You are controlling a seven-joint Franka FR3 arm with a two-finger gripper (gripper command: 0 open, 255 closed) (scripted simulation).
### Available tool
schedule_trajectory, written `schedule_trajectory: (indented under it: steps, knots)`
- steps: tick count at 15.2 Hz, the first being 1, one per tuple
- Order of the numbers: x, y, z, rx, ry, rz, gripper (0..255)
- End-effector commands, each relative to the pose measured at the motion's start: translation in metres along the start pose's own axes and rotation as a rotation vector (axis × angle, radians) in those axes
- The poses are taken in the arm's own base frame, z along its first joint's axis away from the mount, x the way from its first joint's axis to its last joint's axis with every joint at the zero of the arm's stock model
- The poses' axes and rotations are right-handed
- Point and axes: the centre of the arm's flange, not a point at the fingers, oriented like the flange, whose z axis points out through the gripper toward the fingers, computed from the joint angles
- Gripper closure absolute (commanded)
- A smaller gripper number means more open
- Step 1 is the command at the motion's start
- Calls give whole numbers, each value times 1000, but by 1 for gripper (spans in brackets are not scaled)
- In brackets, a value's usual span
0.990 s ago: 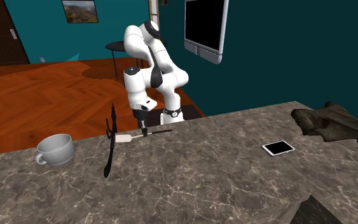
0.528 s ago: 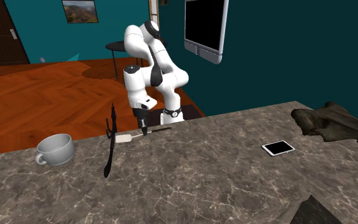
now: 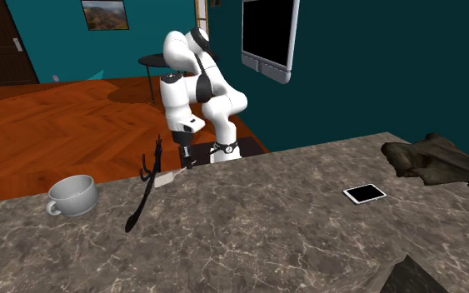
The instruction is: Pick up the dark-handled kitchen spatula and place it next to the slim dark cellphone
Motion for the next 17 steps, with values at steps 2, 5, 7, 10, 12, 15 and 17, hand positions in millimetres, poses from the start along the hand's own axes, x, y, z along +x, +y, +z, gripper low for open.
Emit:
schedule_trajectory:
  steps: [2, 5, 7, 10, 12, 15, 17]
  knots:
    - [1, 0, -16, 0, 0, 0, 255]
    - [2, 0, -32, 0, 0, 0, 255]
    - [15, 2, -36, 0, 0, 0, 255]
    - [55, 6, -33, 0, 0, 0, 255]
    - [81, 9, -32, 0, 0, 0, 255]
    - [120, 14, -29, 0, 0, 0, 255]
    - [146, 17, -27, 0, 0, 0, 255]
